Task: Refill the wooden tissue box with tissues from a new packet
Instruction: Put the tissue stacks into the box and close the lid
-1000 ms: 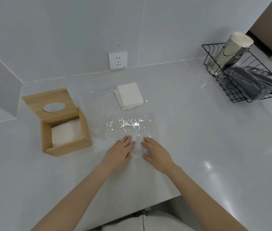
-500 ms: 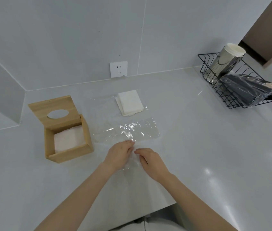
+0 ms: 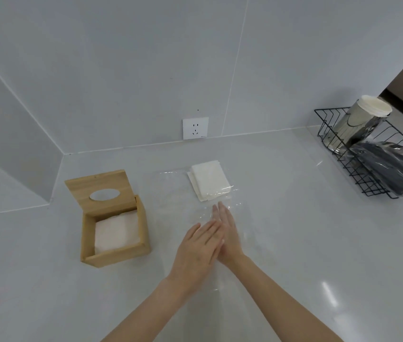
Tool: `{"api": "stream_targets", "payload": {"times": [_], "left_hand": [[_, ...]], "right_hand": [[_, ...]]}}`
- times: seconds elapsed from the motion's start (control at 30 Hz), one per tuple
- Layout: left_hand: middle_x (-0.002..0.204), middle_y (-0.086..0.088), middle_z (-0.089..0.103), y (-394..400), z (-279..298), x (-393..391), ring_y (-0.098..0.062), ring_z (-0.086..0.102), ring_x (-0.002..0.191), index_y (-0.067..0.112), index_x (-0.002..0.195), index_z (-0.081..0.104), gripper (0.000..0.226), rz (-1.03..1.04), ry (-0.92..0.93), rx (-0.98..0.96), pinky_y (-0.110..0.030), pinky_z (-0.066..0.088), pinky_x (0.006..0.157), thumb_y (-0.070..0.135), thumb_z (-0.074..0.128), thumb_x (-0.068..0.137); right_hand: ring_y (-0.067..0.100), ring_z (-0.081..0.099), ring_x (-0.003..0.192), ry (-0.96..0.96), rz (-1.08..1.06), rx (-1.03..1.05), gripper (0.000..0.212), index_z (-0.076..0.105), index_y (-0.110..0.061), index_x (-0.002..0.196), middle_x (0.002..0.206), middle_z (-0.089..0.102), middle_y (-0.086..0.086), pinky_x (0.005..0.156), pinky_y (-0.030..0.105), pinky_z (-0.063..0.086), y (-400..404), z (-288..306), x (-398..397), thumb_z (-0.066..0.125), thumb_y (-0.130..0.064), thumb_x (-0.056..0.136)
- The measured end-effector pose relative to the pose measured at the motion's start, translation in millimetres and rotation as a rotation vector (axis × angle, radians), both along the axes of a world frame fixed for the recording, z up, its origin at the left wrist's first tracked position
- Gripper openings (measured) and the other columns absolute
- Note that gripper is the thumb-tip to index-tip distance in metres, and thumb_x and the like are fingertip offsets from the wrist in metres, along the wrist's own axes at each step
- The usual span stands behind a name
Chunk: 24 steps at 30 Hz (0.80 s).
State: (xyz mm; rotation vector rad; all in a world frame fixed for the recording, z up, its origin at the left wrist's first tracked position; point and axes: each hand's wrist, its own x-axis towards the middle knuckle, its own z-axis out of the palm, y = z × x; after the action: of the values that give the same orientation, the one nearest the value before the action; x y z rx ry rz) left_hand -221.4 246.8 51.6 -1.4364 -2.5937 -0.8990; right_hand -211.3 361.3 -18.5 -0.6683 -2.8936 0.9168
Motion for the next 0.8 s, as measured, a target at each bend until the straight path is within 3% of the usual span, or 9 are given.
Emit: {"api": "stream_targets", "payload": {"times": [0.07,0.13,0.23,0.3,0.4,0.5,0.63,0.73,0.8], "left_hand": [[0.118,-0.003,0.068,0.8,-6.2,-0.2,-0.01,0.049,0.118,0.01,0.117,0.06,0.043,-0.032,0.063,0.035,-0.03,0.038,0.098,0.025,0.023,0.102],[0.12,-0.003,0.067,-0.6,-7.8,3.0,-0.01,0.051,0.119,0.01,0.118,0.06,0.039,-0.038,0.093,0.073,-0.028,0.039,0.099,0.024,0.027,0.101],[0.122,-0.002,0.065,-3.6,-10.9,-0.6,-0.011,0.055,0.119,0.012,0.119,0.058,0.034,-0.049,0.138,0.116,-0.031,0.041,0.098,0.022,0.034,0.098],[0.121,-0.002,0.066,-4.5,-11.6,-1.2,-0.011,0.055,0.118,0.012,0.12,0.055,0.031,-0.04,0.173,0.156,-0.032,0.042,0.096,0.021,0.036,0.097],[0.12,-0.003,0.066,-3.1,-7.2,-3.5,-0.013,0.056,0.118,0.01,0.117,0.059,0.031,-0.022,0.202,0.197,-0.032,0.044,0.096,0.02,0.038,0.096],[0.121,-0.004,0.066,-1.0,-4.4,-4.5,-0.015,0.056,0.121,0.009,0.114,0.066,0.035,-0.134,0.205,0.141,-0.034,0.044,0.097,0.022,0.043,0.092],[0.131,-0.008,0.058,-2.5,-3.9,-22.8,-0.018,0.048,0.128,0.007,0.123,0.057,0.053,-0.189,0.057,0.118,-0.035,0.035,0.103,0.04,0.04,0.086],[0.142,-0.008,0.044,7.8,-8.5,-53.9,-0.017,0.038,0.133,0.007,0.132,0.047,0.066,0.123,-0.126,0.061,-0.03,0.026,0.108,0.05,0.015,0.095],[0.154,-0.003,0.016,19.0,-15.9,-77.0,-0.008,0.013,0.14,0.008,0.143,0.028,0.077,0.336,-0.28,-0.069,-0.025,0.008,0.116,0.057,0.001,0.09]], "right_hand": [[0.04,0.052,0.122,0.041,-0.046,0.075,0.054,0.037,0.003,0.131,0.132,0.052,0.027,0.11,0.035,0.03,4.9,-7.0,-9.6,0.024,-0.036,0.096],[0.042,0.055,0.117,0.026,-0.107,0.011,0.052,0.045,0.006,0.126,0.129,0.054,0.028,0.099,0.045,0.046,2.4,2.1,-17.0,0.026,-0.032,0.096],[0.032,0.036,0.132,0.059,-0.091,-0.017,0.043,0.036,0.002,0.135,0.142,0.039,0.019,0.11,0.035,0.03,6.3,5.1,-24.5,0.033,-0.019,0.097],[0.025,0.045,0.116,0.182,-0.18,-0.024,0.034,0.044,-0.003,0.124,0.126,0.047,0.014,0.101,0.028,0.038,12.4,1.0,-27.3,0.036,-0.015,0.093],[0.013,0.047,0.086,0.257,-0.46,-0.207,0.023,0.052,-0.019,0.107,0.099,0.049,-0.002,0.077,0.015,0.042,19.7,-0.4,-38.9,0.039,-0.008,0.091],[0.026,0.053,0.102,0.228,-0.526,-0.255,0.043,0.038,-0.005,0.132,0.123,0.049,0.015,0.09,0.031,0.043,24.0,-1.8,-52.5,0.044,-0.006,0.09],[0.027,0.044,0.127,0.166,-0.501,-0.341,0.052,0.026,-0.008,0.142,0.148,0.031,0.01,0.101,0.025,0.033,24.5,5.1,-60.4,0.041,-0.009,0.093],[0.024,0.029,0.139,0.123,-0.432,-0.281,0.057,0.018,-0.007,0.146,0.153,0.022,0.01,0.111,0.027,0.025,25.2,10.0,-61.7,0.04,-0.007,0.093],[0.028,0.033,0.137,0.083,-0.411,-0.22,0.061,0.011,-0.005,0.147,0.156,0.012,0.01,0.108,0.033,0.032,25.7,8.8,-65.9,0.041,-0.011,0.094]]}}
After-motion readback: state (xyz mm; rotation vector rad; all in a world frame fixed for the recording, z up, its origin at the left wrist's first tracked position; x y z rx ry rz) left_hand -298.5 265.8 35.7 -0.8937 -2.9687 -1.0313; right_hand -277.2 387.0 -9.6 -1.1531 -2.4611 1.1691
